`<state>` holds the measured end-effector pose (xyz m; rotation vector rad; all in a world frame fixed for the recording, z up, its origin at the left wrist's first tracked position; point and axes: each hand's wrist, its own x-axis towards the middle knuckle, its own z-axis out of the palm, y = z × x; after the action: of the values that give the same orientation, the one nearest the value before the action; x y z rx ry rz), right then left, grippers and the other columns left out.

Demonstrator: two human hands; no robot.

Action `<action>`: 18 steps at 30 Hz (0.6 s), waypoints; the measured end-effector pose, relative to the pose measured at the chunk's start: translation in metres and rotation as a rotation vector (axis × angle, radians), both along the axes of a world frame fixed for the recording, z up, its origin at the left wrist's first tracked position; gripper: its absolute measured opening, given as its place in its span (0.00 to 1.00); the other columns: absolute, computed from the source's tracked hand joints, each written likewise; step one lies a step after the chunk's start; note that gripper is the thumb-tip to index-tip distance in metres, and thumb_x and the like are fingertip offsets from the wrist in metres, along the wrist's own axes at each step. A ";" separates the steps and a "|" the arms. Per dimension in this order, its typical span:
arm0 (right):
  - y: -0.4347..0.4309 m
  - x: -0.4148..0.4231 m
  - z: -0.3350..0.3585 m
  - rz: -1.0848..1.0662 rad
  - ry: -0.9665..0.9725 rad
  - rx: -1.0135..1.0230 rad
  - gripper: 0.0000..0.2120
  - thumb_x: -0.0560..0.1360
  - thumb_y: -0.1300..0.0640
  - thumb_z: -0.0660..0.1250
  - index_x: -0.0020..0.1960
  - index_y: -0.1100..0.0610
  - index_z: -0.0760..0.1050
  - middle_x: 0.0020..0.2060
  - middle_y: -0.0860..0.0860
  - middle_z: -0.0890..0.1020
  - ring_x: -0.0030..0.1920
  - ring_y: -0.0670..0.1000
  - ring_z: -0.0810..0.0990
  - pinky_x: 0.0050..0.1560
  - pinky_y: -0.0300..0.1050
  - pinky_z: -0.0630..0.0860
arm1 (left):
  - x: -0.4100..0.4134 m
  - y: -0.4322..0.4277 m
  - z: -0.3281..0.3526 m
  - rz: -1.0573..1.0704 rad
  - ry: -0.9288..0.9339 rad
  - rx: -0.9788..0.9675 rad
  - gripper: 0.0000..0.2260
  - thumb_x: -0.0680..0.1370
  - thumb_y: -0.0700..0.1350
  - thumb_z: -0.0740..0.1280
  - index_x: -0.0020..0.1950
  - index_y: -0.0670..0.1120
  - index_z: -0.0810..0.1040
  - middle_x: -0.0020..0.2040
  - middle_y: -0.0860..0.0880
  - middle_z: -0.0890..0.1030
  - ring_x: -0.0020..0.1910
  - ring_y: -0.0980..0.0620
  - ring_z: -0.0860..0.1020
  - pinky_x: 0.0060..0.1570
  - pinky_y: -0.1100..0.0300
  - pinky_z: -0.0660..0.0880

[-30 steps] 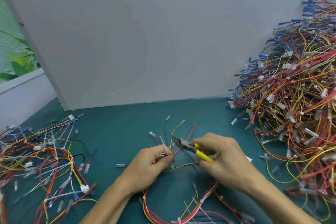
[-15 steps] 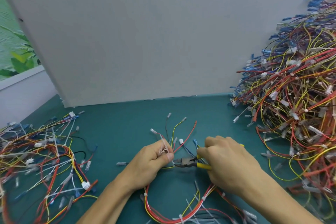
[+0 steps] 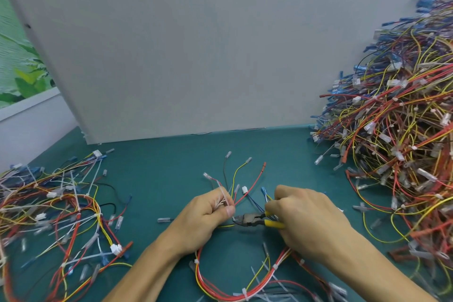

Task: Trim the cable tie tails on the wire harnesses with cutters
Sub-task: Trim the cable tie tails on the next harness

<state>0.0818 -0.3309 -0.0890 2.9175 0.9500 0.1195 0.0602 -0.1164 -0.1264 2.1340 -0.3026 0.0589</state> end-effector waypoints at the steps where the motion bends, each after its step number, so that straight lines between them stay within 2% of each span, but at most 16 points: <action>1: 0.000 0.000 0.000 0.004 -0.001 -0.003 0.05 0.75 0.56 0.59 0.49 0.53 0.73 0.42 0.48 0.65 0.40 0.58 0.66 0.36 0.47 0.63 | 0.000 0.000 0.000 0.000 0.000 -0.003 0.06 0.73 0.50 0.62 0.38 0.51 0.72 0.32 0.51 0.67 0.33 0.53 0.64 0.37 0.58 0.62; 5: -0.001 0.002 -0.002 0.025 -0.014 -0.023 0.05 0.77 0.54 0.58 0.48 0.53 0.71 0.42 0.49 0.64 0.40 0.58 0.65 0.36 0.47 0.61 | -0.001 0.000 0.000 0.005 0.000 0.010 0.06 0.73 0.50 0.62 0.38 0.50 0.72 0.32 0.50 0.68 0.34 0.53 0.65 0.38 0.56 0.63; 8: 0.000 0.003 -0.004 0.037 -0.010 -0.036 0.01 0.76 0.57 0.60 0.46 0.53 0.70 0.41 0.49 0.64 0.40 0.58 0.65 0.36 0.46 0.62 | -0.001 -0.001 0.000 0.009 -0.005 0.028 0.06 0.73 0.51 0.62 0.38 0.50 0.72 0.33 0.50 0.68 0.34 0.53 0.65 0.38 0.57 0.64; 12: 0.000 0.003 -0.005 0.038 -0.008 -0.051 0.04 0.73 0.60 0.61 0.42 0.52 0.67 0.39 0.48 0.62 0.38 0.59 0.65 0.34 0.47 0.62 | 0.000 -0.001 0.000 0.018 -0.011 0.050 0.07 0.73 0.51 0.62 0.38 0.50 0.72 0.32 0.50 0.68 0.34 0.54 0.66 0.39 0.56 0.64; 18: 0.000 0.002 -0.005 0.049 -0.014 -0.080 0.04 0.71 0.61 0.60 0.42 0.52 0.68 0.39 0.48 0.64 0.39 0.61 0.70 0.31 0.47 0.58 | 0.001 -0.001 -0.001 0.012 -0.005 0.046 0.07 0.73 0.51 0.62 0.39 0.48 0.72 0.32 0.51 0.68 0.34 0.54 0.66 0.39 0.56 0.64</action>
<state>0.0843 -0.3309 -0.0937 2.8182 1.0002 0.1024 0.0612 -0.1175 -0.1273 2.1814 -0.2973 0.0650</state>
